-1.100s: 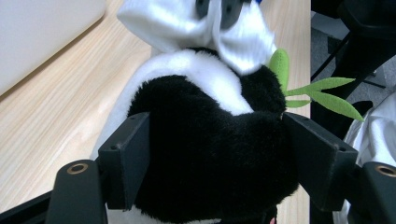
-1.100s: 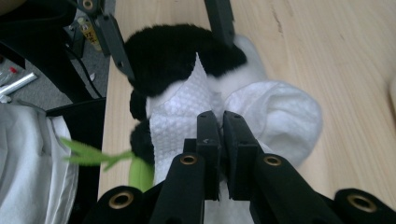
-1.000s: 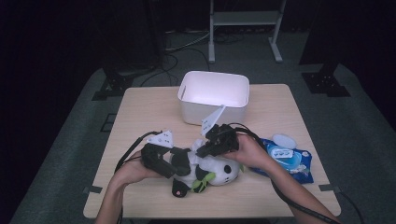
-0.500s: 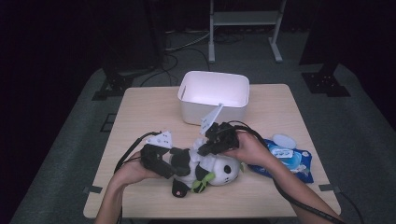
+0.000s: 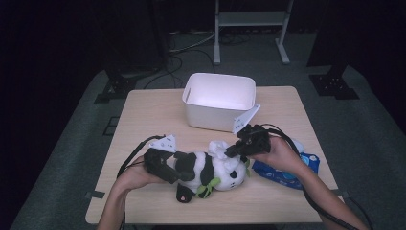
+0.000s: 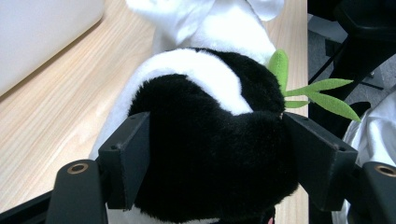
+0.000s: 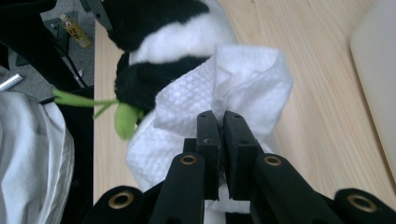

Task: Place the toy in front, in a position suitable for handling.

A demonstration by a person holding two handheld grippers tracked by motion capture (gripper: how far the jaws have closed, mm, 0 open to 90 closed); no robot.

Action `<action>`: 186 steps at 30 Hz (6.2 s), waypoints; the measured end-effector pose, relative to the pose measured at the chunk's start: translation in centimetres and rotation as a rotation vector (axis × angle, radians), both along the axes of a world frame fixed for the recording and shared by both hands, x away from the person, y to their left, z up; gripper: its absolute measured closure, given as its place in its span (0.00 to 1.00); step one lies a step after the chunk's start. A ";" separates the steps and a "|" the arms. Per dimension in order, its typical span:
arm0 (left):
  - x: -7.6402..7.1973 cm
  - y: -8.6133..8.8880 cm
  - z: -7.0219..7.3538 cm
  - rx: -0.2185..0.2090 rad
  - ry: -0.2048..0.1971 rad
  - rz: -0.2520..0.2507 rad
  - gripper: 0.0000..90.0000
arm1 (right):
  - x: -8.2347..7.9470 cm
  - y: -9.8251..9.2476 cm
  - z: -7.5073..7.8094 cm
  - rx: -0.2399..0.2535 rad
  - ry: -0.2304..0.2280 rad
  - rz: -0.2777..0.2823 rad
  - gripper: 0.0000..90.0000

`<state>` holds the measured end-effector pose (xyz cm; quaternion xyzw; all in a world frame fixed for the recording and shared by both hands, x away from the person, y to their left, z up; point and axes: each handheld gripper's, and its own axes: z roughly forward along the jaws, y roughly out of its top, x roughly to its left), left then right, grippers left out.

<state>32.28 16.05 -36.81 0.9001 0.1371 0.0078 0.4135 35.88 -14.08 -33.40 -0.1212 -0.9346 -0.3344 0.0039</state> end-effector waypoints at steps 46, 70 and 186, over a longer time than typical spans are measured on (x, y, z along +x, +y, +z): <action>-0.4 -1.4 -0.1 -0.006 -0.039 -0.046 0.29 | -0.5 5.3 -0.2 0.019 0.008 0.110 0.95; -1.5 -2.0 1.8 -0.004 -0.013 -0.077 0.18 | -1.0 2.7 -1.6 0.016 0.027 0.078 0.95; 1.8 -5.0 2.3 0.138 -0.027 -0.125 0.27 | -0.1 0.2 -2.1 0.054 0.078 0.040 0.95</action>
